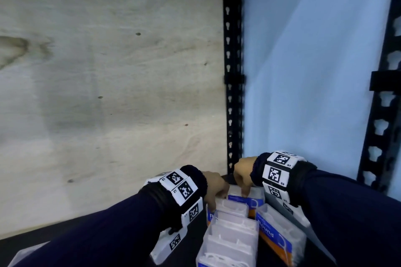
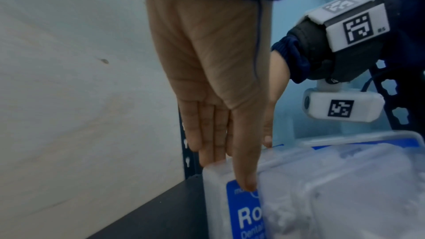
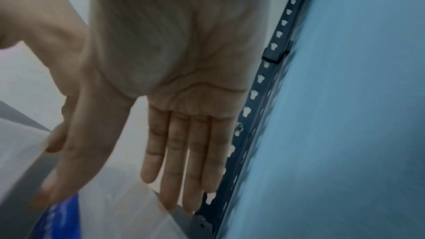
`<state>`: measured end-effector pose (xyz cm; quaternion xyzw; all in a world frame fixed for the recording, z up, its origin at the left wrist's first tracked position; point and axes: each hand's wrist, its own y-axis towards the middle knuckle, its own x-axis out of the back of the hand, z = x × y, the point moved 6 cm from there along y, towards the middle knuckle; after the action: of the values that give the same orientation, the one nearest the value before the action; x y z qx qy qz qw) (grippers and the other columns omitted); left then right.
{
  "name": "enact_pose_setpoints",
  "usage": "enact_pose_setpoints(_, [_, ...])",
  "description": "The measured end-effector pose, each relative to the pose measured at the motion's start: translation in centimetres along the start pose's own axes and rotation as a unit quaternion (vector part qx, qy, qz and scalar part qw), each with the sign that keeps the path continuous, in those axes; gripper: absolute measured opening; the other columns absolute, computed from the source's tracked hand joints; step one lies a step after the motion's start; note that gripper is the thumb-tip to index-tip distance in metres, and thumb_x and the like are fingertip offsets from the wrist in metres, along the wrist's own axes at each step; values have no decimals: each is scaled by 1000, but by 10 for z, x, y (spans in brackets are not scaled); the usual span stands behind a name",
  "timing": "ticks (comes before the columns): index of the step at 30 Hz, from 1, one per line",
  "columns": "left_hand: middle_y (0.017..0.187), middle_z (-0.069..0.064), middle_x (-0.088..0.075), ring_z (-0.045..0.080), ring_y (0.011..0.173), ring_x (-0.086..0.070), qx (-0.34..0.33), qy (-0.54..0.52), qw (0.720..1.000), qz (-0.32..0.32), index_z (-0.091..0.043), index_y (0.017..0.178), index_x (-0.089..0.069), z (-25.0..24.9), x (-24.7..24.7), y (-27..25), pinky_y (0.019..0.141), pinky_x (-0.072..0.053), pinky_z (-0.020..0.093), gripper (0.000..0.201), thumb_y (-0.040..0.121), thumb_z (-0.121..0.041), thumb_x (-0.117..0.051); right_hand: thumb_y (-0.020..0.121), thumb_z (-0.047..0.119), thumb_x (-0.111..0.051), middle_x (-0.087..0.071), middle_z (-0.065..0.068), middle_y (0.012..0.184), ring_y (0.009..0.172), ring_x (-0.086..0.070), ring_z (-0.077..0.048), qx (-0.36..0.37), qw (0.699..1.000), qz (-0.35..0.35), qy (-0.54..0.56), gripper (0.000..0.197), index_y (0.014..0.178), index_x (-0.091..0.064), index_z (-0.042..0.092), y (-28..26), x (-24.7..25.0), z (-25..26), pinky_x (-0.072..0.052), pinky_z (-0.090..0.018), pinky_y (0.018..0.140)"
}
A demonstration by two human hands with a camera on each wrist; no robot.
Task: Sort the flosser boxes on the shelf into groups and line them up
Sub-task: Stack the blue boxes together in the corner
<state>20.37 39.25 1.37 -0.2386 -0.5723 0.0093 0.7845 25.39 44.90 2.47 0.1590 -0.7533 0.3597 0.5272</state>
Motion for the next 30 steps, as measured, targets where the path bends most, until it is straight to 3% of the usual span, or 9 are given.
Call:
enact_pose_setpoints(2, [107,18,-55,18,89,-40,13,17,1000,10,3,127,-51,4,-2,-1,63,-30,27,49,86,-19,-66,78,26,-74,-53,-5,79,71,-47,-18,-5,1000,17,-1,40,106,-64,-2,2,-5,-2,-30,-18,47])
enact_pose_setpoints(5, [89,11,-48,21,81,-43,43,31,997,57,5,111,-62,17,-8,-7,47,-26,20,37,89,-24,-64,77,22,-74,-46,2,65,64,-45,-16,-14,999,37,-17,20,72,-58,11,7,-7,-5,-31,-18,47])
enact_pose_setpoints(8, [73,8,-48,21,65,-42,80,40,991,97,-1,81,-64,37,-19,-19,35,-29,10,25,87,-26,-66,78,15,-73,-57,-1,78,78,-49,-16,3,999,49,-10,35,109,-65,1,10,-5,0,-40,-22,59])
enact_pose_setpoints(11, [77,8,-50,19,71,-46,109,12,988,105,3,112,-64,55,-28,-33,29,-30,5,40,84,-24,-69,79,10,-71,-61,-11,124,96,-51,-18,21,999,38,-17,51,127,-55,5,14,2,14,-41,-23,72])
enact_pose_setpoints(14, [80,8,-51,18,70,-46,129,-2,986,110,0,115,-63,66,-35,-44,41,-32,10,40,84,-26,-69,79,7,-69,-60,-9,120,95,-48,-16,58,998,28,-8,52,129,-54,6,23,7,31,-37,-15,58])
enact_pose_setpoints(19, [93,6,-51,18,85,-46,129,-23,987,91,5,121,-61,73,-41,-48,70,-37,26,51,84,-29,-69,79,8,-70,-58,-10,114,93,-45,-14,102,995,14,3,53,129,-53,6,29,14,56,-32,-11,55])
enact_pose_setpoints(22, [97,11,-56,17,88,-46,133,-28,988,76,4,121,-61,74,-41,-50,71,-37,26,52,82,-30,-70,79,6,-70,-53,-4,104,92,-45,-14,105,994,11,-7,53,129,-54,7,31,16,62,-32,-13,54])
enact_pose_setpoints(26, [94,6,-52,16,88,-46,130,-44,988,67,4,121,-61,74,-40,-54,58,-36,24,52,82,-30,-71,81,10,-68,-54,-11,135,112,-53,-23,89,996,12,-27,58,135,-48,9,25,17,61,-43,-25,81])
enact_pose_setpoints(30, [116,9,-61,23,106,-56,123,-58,990,19,-1,130,-53,70,-30,-57,84,-44,27,56,85,-29,-68,82,16,-69,-52,-10,138,124,-50,-26,58,998,-9,-30,60,137,-46,7,8,25,49,-44,-29,92])
